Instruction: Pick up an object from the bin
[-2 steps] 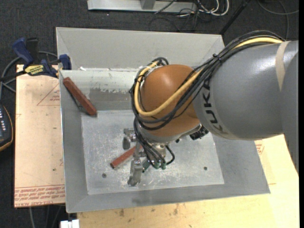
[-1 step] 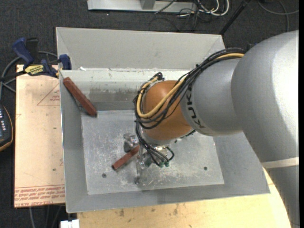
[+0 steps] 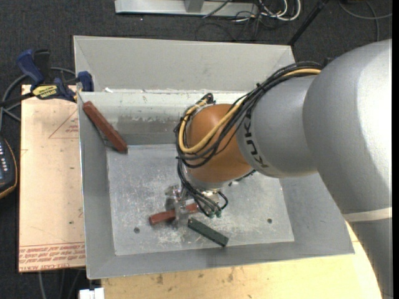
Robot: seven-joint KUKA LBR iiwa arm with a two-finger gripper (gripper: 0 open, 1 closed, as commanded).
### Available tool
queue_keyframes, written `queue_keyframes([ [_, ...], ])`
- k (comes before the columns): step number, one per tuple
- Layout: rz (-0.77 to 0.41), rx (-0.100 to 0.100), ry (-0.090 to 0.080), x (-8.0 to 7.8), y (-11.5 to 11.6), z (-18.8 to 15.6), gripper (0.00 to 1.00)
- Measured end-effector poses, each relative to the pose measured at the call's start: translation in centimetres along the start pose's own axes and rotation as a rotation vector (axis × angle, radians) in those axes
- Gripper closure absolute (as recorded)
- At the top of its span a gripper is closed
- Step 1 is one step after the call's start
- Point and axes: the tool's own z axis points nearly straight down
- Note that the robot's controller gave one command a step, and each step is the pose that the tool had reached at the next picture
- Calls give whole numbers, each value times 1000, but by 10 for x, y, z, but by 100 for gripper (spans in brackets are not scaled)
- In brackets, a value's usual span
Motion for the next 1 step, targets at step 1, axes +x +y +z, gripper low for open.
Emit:
queue_keyframes([
  [1,-112,1,-10,-4,10,-164,100],
])
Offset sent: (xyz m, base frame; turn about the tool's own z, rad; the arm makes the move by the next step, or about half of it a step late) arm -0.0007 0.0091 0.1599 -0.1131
